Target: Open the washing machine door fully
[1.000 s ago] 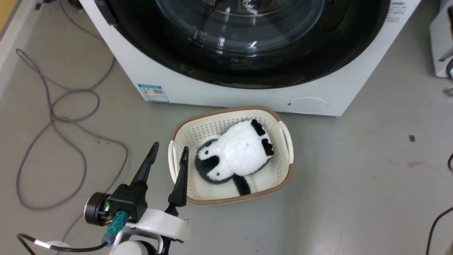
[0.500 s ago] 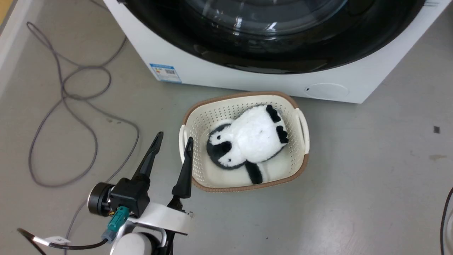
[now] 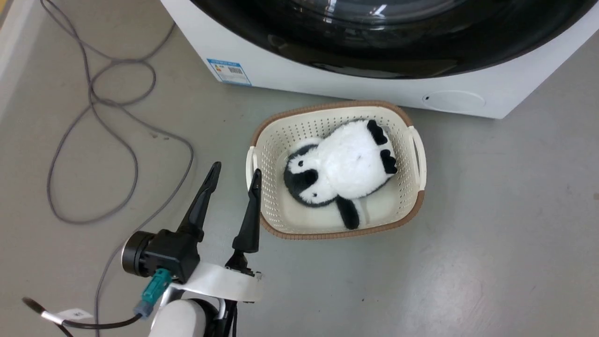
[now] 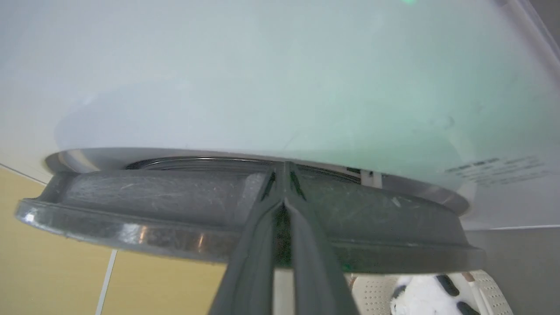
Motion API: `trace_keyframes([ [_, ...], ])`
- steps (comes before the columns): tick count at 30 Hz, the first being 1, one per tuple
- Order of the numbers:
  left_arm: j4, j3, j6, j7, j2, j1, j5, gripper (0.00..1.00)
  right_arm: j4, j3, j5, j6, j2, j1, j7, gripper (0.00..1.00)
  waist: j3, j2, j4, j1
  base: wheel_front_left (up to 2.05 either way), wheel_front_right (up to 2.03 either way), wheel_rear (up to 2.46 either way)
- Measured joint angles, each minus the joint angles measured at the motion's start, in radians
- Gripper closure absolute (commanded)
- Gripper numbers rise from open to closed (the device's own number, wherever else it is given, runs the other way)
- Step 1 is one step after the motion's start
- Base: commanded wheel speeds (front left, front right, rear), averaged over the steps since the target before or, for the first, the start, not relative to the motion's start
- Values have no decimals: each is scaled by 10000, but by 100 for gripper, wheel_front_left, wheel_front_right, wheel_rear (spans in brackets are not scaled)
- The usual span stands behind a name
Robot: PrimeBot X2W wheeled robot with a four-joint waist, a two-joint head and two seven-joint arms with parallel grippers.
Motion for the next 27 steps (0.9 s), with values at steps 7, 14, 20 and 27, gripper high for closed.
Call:
trace_keyframes([
  [7,12,-86,-2,-82,-2,-160,35,0,140,-587,-284,-2,38,-407,1116,100,92,0,57,0,0,0,0],
  [14,136,-100,-4,-84,-2,-155,48,0,-343,-930,-715,0,433,208,1643,100,-244,0,45,-1,0,0,0],
  [20,234,-92,-13,-84,-2,-121,52,0,-890,-1175,-802,0,790,1003,2157,100,-670,0,34,-1,0,0,0],
  [27,431,-61,-15,-84,-2,142,50,0,-1703,-1053,-658,0,1225,2387,2688,100,-1374,0,4,-1,0,0,0],
])
